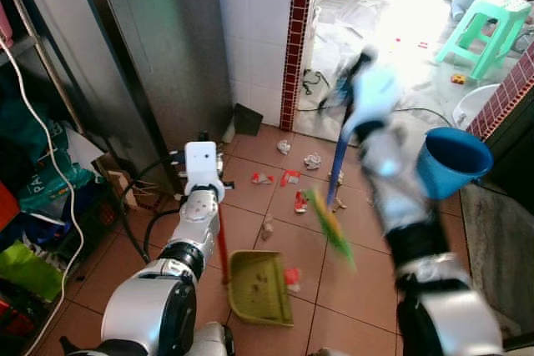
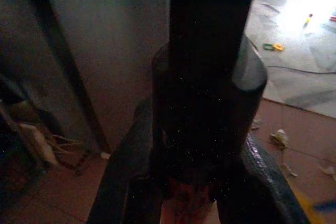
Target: Sweep floor
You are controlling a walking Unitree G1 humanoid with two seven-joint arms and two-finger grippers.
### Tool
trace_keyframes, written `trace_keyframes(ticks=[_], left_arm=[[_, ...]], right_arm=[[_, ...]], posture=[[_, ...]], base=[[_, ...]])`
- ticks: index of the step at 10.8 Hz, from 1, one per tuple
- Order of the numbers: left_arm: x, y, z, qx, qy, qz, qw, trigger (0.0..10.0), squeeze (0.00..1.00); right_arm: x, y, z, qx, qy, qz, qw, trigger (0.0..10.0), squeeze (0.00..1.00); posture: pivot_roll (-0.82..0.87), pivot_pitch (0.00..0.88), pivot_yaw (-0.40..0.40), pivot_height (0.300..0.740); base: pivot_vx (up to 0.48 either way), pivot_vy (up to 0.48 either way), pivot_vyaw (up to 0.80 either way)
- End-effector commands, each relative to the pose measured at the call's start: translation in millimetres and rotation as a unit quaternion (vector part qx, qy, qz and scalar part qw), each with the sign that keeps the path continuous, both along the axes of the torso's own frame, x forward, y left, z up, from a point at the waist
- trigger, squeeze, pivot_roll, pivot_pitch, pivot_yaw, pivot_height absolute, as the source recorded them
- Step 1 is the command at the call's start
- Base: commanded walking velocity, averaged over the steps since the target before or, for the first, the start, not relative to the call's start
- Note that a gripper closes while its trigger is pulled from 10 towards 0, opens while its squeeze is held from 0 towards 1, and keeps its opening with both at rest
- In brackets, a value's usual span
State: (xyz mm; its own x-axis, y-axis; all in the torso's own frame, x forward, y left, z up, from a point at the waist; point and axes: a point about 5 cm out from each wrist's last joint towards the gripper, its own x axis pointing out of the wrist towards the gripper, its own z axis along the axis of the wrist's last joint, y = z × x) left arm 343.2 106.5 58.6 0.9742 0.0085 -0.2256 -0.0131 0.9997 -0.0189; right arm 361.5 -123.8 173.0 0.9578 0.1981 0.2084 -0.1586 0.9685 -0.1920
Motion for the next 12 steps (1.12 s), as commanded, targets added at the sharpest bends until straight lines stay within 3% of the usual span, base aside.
trace_keyframes(ticks=[1,4,8,9,11,12], left_arm=[[0.0,-6.6,-1.3,-0.013,0.014,-0.017,1.0,10.0,0.0],[0.9,-6.6,0.4,-0.018,0.009,-0.019,1.0,10.0,0.0],[1.7,-2.0,0.4,-0.017,0.013,0.002,1.0,10.0,0.0],[4.4,3.8,5.2,-0.015,-0.003,0.014,1.0,10.0,0.0],[2.5,1.9,0.9,-0.008,0.013,0.01,1.0,10.0,0.0],[2.3,1.6,0.5,-0.008,0.014,0.009,1.0,10.0,0.0]], right_arm=[[0.5,2.9,6.0,-0.013,-0.016,0.002,1.0,10.0,0.0],[0.7,6.2,-14.9,-0.03,0.027,-0.008,0.999,10.0,0.0],[2.7,11.2,-40.2,0.094,0.146,-0.031,0.984,10.0,0.0],[2.8,11.7,-41.5,0.099,0.154,-0.033,0.983,10.0,0.0],[6.2,14.1,-34.4,0.178,0.173,-0.018,0.968,10.0,0.0],[10.4,17.1,-18.4,0.214,0.159,0.004,0.964,10.0,0.0]], posture=[[-0.1,0.0,0.035,0.74],[-0.1,0.0,0.033,0.74],[-0.1,0.0,0.034,0.74],[-0.1,0.0,0.031,0.74],[-0.11,0.0,0.028,0.74],[-0.11,0.0,0.029,0.74]], base=[[0.0,0.0,0.0],[0.0,0.0,0.0],[0.0,0.0,0.0],[0.0,0.0,0.0],[0.0,0.0,0.0],[0.0,0.0,0.0]])
